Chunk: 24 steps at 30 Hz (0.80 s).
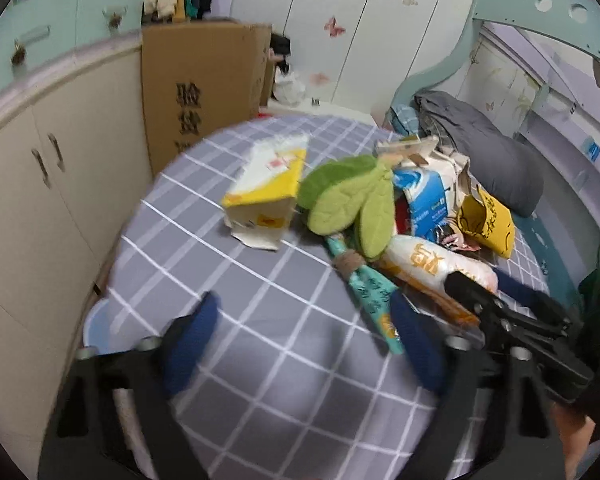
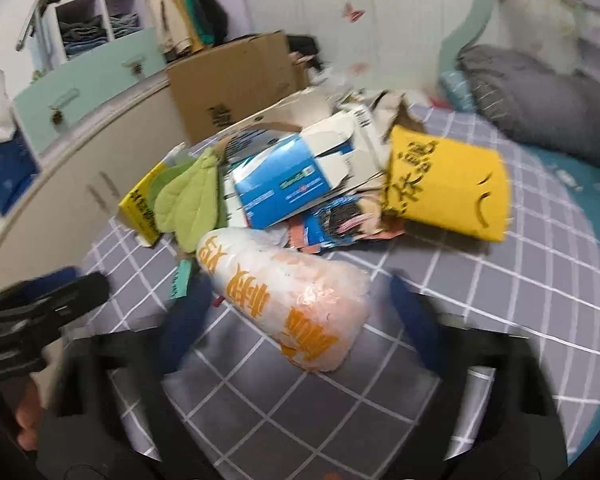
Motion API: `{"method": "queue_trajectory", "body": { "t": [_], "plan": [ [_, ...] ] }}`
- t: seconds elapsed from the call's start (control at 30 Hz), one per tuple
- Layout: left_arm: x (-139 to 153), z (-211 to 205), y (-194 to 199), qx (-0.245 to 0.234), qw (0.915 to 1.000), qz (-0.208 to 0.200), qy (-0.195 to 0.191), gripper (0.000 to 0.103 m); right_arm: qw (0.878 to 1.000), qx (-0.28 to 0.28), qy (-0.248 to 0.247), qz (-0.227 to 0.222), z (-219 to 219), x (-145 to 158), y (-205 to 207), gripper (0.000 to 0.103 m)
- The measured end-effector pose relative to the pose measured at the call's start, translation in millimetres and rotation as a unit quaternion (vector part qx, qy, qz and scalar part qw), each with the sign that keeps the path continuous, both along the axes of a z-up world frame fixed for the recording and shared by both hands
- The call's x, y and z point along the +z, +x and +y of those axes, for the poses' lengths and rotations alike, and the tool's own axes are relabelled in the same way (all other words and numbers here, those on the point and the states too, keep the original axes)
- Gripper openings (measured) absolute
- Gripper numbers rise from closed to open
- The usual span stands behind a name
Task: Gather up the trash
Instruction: 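Grasp the white-orange plastic bag with the right tool while the left tool grasps the teal tube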
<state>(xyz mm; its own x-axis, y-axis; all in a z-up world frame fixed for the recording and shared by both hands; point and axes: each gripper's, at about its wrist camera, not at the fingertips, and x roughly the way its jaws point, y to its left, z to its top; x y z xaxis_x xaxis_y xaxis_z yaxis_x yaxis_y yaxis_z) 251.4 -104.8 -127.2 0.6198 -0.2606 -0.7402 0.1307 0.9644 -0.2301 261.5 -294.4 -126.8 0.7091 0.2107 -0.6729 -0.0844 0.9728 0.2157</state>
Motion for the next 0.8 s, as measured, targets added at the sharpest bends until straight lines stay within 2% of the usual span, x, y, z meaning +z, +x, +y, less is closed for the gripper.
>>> {"method": "queue_trajectory", "body": {
  "t": [0.03,0.07,0.1,0.27,0.3,0.43,0.6,0.67,0.8],
  "plan": [
    [-2.9,-3.3,3.0,-0.002,0.9999,0.009,-0.006,0.074,1.0,0.004,0.01,0.004,-3.9,-0.9,-0.6,0.057],
    [-6.9,-7.9,7.4,-0.007,0.9997,0.019,-0.015,0.074,1.0,0.006,0.017,0.006,-7.4,-1.1,-2.5,0.048],
    [-9.8,-12.6,9.9,-0.009,0.9994,0.027,-0.02,0.073,1.0,0.007,0.024,0.005,-12.0,-0.6,-6.7,0.045],
    [-20.7,-38.7,20.1,-0.019,0.9988,0.04,-0.019,0.072,1.0,-0.01,0.027,-0.007,-23.5,3.1,-28.8,0.041],
    [-22.1,-43.0,21.6,-0.019,0.999,0.038,-0.013,0.071,1.0,-0.013,0.025,-0.01,-24.0,3.9,-32.5,0.04],
    [-22.6,-54.3,24.0,-0.015,0.9989,0.034,0.03,0.059,0.999,-0.026,0.011,-0.023,-20.7,9.6,-40.4,0.04],
    [-22.1,-57.6,23.9,-0.03,0.9966,0.032,0.07,0.057,0.998,-0.042,0.016,-0.032,-20.3,12.5,-51.1,0.039],
    [-21.0,-57.5,20.9,-0.042,0.9962,0.022,0.073,0.027,0.998,-0.047,0.019,-0.032,-19.9,11.8,-55.7,0.039],
    [-18.0,-46.5,9.2,-0.056,0.997,0.023,0.048,0.02,0.998,-0.051,0.017,-0.039,-9.1,15.4,-69.9,0.038]
  ]
}}
